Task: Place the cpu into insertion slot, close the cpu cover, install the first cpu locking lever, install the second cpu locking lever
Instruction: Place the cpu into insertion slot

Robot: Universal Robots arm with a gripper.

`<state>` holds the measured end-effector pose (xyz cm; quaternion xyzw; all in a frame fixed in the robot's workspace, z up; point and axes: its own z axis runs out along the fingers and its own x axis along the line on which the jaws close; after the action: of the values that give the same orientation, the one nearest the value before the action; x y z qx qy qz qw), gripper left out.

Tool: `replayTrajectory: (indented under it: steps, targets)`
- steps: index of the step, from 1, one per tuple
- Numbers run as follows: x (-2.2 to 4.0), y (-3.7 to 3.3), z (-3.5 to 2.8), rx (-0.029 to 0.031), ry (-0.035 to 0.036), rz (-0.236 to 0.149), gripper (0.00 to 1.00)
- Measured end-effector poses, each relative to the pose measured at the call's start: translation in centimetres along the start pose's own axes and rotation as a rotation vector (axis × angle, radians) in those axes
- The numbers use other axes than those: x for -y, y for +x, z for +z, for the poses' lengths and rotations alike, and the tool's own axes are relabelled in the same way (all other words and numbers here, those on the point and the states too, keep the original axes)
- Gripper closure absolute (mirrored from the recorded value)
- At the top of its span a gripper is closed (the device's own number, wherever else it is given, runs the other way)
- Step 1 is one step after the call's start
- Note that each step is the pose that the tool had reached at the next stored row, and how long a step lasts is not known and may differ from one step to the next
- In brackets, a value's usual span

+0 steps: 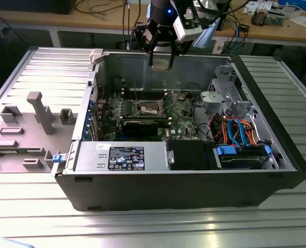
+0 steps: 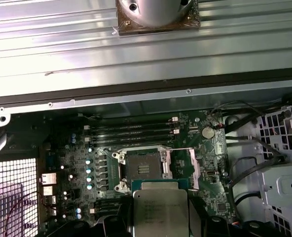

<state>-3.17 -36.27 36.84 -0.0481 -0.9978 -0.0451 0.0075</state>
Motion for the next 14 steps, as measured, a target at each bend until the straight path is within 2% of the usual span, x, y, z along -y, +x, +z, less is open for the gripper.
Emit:
replayTrajectory:
  steps: [3, 14]
  targets:
    - [-0.03, 0.08, 0.02, 0.0011, -0.0002, 0.013, 0.45]
    - [-0.04, 0.09, 0.02, 0.0012, -0.0002, 0.014, 0.45]
